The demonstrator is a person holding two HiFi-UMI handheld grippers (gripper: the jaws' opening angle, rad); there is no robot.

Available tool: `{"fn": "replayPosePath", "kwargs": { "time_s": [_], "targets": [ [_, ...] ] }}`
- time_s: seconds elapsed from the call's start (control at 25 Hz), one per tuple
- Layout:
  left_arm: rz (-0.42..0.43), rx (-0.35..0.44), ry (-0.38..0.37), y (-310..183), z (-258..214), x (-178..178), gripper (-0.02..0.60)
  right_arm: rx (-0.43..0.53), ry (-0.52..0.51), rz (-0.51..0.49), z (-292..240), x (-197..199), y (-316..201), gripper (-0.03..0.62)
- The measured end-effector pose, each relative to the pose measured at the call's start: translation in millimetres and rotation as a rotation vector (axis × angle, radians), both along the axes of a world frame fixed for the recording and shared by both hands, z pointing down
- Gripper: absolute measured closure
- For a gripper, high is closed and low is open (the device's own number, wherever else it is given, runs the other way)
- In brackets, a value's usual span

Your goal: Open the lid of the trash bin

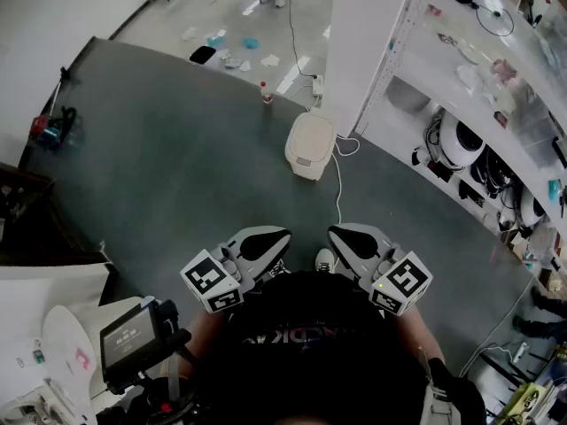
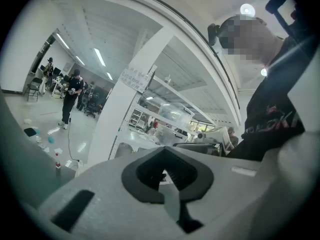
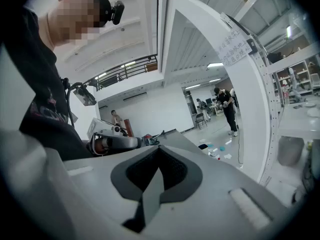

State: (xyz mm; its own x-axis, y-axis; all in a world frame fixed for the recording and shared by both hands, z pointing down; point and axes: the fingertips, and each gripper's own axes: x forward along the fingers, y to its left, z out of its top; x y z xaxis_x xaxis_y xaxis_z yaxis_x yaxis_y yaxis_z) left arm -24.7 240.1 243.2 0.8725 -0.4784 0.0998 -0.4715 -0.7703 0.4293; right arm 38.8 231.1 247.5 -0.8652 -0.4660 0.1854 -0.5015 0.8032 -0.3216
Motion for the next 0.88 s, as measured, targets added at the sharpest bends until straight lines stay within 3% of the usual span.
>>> {"fn": "replayPosePath", "kwargs": {
  "time_s": [0.56, 0.88],
  "targets": [
    [0.012, -0.013, 0.007, -3.0, 6.1, -3.5, 0.58, 0.006, 0.0, -0.001, 2.4, -3.5, -5.6, 0.586],
    [0.02, -0.02, 0.002, -7.1, 11.4, -13.3, 0.579, 0.019, -0.011, 0.057, 1.2, -1.3, -21.9, 0.585]
  ]
}}
